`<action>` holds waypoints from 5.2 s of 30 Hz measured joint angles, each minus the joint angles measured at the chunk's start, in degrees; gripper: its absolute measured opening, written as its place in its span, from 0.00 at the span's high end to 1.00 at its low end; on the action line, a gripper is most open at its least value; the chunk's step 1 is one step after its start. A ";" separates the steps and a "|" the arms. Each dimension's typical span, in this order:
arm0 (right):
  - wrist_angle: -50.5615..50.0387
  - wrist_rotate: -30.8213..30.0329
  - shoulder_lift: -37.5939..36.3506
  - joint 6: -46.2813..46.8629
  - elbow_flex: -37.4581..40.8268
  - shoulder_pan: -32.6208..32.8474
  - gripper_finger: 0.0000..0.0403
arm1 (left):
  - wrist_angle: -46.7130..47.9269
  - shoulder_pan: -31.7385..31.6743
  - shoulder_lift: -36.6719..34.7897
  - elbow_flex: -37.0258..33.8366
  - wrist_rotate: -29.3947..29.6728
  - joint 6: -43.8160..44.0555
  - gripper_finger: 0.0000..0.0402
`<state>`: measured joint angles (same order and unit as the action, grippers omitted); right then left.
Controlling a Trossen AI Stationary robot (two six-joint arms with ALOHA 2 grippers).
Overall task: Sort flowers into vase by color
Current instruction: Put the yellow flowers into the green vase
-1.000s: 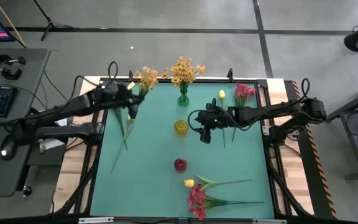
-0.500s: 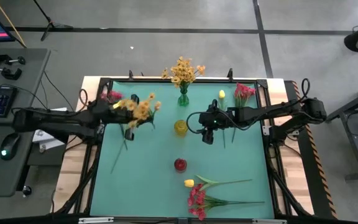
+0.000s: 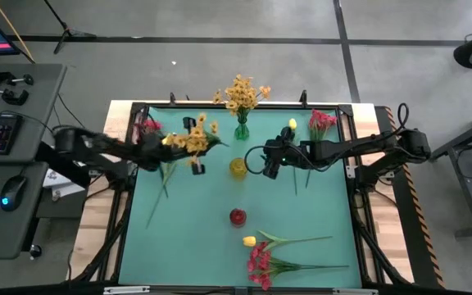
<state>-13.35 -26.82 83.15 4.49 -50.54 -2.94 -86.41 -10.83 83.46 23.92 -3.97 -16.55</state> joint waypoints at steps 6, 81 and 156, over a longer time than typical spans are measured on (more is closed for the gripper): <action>3.32 -3.12 -0.02 -1.87 0.00 -0.01 0.43 | -2.88 -4.92 13.21 9.39 -3.92 0.78 0.99; 5.04 0.52 -0.02 -1.48 0.00 -0.01 0.43 | 10.70 -5.71 23.01 18.32 17.89 1.44 0.99; 56.85 35.98 25.33 13.01 2.95 -30.60 1.00 | 17.86 -8.79 23.41 18.01 16.63 7.42 0.99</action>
<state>43.49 9.16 108.49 17.50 -47.59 -33.54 -68.54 -19.63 106.87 41.93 12.66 -9.13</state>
